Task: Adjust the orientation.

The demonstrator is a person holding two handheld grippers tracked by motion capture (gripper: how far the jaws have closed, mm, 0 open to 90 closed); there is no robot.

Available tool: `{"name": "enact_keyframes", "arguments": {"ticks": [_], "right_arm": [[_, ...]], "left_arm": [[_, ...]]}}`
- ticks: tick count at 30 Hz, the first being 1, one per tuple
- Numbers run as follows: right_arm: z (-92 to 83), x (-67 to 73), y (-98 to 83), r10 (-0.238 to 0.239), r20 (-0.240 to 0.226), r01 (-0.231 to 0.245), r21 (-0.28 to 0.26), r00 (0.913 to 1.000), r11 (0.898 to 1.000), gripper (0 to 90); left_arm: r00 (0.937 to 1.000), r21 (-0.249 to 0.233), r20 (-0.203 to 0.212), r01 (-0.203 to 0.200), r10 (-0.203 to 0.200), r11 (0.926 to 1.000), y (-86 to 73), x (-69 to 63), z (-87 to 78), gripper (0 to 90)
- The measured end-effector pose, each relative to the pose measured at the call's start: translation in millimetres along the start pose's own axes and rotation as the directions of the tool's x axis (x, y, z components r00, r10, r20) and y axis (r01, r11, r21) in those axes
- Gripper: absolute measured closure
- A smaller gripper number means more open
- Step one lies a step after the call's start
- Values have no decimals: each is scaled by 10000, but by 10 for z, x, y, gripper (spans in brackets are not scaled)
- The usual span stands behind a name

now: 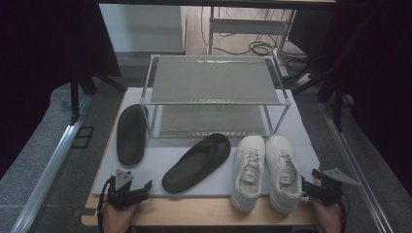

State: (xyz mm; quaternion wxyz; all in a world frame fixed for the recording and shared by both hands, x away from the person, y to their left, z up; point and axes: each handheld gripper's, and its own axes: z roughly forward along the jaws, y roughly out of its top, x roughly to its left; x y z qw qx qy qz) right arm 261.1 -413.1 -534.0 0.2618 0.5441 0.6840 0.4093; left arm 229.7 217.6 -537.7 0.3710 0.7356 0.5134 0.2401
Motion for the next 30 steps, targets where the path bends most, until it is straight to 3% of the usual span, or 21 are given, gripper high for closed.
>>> {"name": "enact_keyframes", "arguments": {"ticks": [7,19,26,30], "right_arm": [[1,7,1,-46,51,45,23,10000,10000,260],[5,12,3,-33,112,33,29,9999,10000,261],[5,12,2,-26,113,26,29,9999,10000,261],[6,12,3,-22,118,21,26,9999,10000,261]], "left_arm": [[9998,-395,35,181,-180,9991,76,33,-70,195],[9997,-669,187,189,-177,9976,252,55,-62,238],[9998,-753,51,176,-173,9970,379,94,-26,287],[9997,-513,-245,-32,20,9987,492,126,63,308]]}}
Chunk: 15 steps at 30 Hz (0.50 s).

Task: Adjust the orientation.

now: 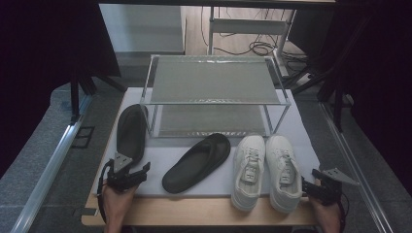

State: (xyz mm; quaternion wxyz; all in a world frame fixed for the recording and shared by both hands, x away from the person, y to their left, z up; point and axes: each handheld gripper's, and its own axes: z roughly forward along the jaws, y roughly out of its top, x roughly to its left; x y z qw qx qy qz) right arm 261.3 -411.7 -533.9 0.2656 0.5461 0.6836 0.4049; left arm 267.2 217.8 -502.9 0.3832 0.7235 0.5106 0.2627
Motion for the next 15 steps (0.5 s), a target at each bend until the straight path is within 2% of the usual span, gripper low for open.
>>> {"name": "enact_keyframes", "arguments": {"ticks": [10,15], "right_arm": [[0,1,0,0,3,0,3,10000,10000,261],[1,2,0,8,11,-8,-15,10000,10000,261]], "left_arm": [[9998,272,-176,-43,48,9996,168,66,96,393],[9995,393,-306,136,-124,9991,276,151,157,434]]}}
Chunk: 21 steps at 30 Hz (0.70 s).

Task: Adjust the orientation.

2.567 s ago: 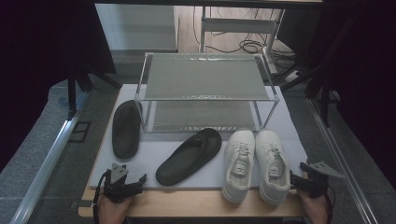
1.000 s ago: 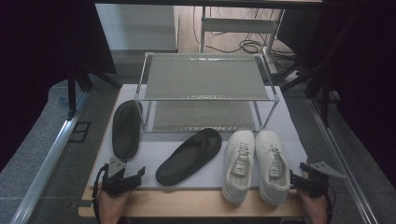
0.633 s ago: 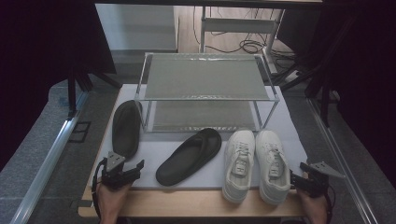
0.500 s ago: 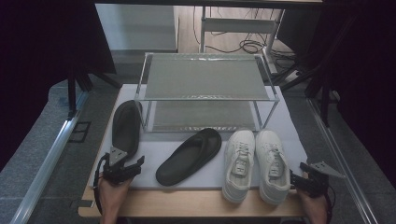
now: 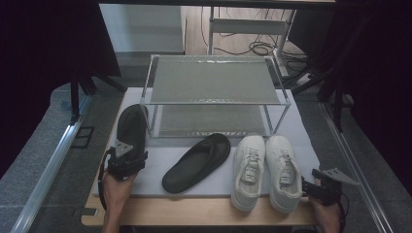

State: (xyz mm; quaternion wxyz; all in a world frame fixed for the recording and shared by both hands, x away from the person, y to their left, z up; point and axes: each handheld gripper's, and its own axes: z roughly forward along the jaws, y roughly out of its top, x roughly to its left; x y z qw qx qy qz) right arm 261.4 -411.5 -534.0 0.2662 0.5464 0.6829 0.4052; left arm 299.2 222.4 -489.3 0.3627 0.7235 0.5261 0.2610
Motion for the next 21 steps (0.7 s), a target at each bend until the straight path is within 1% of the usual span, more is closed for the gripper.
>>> {"name": "enact_keyframes", "arguments": {"ticks": [2,3,4,9,10,13,15,16,19,21], "right_arm": [[0,0,0,0,-1,0,3,10000,10000,262],[0,0,0,2,0,-2,1,10000,10000,262],[0,0,0,-3,0,3,2,10000,10000,261],[1,-1,0,-16,3,16,-6,10000,10000,262],[1,-1,-1,-16,2,16,-5,10000,10000,262],[1,-2,-1,-30,5,30,1,10000,10000,262],[1,-2,-1,-25,7,25,2,10000,10000,261],[1,-2,-1,-26,8,26,2,10000,10000,261],[1,-2,-1,-24,7,24,2,10000,10000,262],[1,-2,-1,-23,7,23,2,10000,10000,261]], "left_arm": [[9999,94,-30,100,-100,9999,62,53,41,448],[9999,94,-30,100,-100,9999,62,53,41,455],[9998,177,-35,176,-175,9997,110,88,76,461],[9997,317,-76,233,-231,9992,181,130,133,498],[9995,377,-110,315,-311,9988,219,156,170,505],[9988,405,-98,475,-471,9980,265,198,226,533],[9987,430,-96,503,-500,9978,277,209,243,550],[9983,462,-98,579,-575,9973,314,233,292,560],[9980,484,-95,626,-622,9969,345,246,329,583],[9978,567,-186,649,-640,9963,402,258,395,597]]}}
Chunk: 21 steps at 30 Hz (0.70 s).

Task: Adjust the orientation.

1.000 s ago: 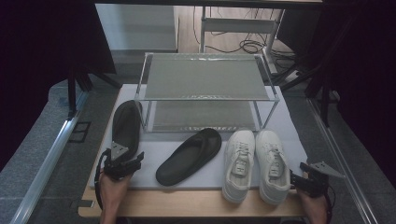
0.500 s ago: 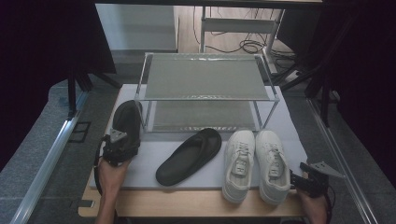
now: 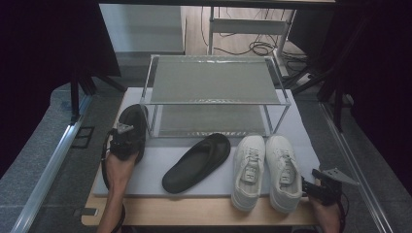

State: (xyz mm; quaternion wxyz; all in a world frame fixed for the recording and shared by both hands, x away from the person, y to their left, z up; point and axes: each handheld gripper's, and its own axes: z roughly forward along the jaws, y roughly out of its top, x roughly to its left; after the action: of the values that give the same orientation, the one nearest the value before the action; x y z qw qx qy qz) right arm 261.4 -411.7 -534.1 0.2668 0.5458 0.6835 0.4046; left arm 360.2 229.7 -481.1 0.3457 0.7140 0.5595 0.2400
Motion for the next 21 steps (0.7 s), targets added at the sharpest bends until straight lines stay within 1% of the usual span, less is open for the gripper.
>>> {"name": "enact_keyframes", "arguments": {"ticks": [2,3,6,9,14,18,19,21], "right_arm": [[0,0,0,0,-1,0,-1,10000,10000,262],[0,0,0,3,-1,-3,0,10000,10000,262],[0,0,0,2,-2,-2,-1,10000,10000,261],[0,-1,0,2,-3,-2,-1,10000,10000,262],[0,-1,0,5,-4,-5,-2,10000,10000,262],[0,-1,0,8,-6,-8,-1,10000,10000,261],[0,-1,0,6,-6,-6,-2,10000,10000,261],[0,-2,0,-5,1,5,-11,10000,10000,261]], "left_arm": [[10000,22,-27,19,-19,10000,16,3,22,610],[9999,79,-93,49,-48,10000,43,12,67,617],[9999,113,-67,86,-86,9999,63,27,111,640],[9997,284,-200,125,-120,9995,84,60,205,663],[9992,343,-351,209,-197,9992,94,72,276,686],[9989,419,-447,157,-139,9990,110,55,306,692],[9981,501,-606,121,-91,9987,126,42,335,692],[9971,601,-761,95,-49,9981,140,37,360,696]]}}
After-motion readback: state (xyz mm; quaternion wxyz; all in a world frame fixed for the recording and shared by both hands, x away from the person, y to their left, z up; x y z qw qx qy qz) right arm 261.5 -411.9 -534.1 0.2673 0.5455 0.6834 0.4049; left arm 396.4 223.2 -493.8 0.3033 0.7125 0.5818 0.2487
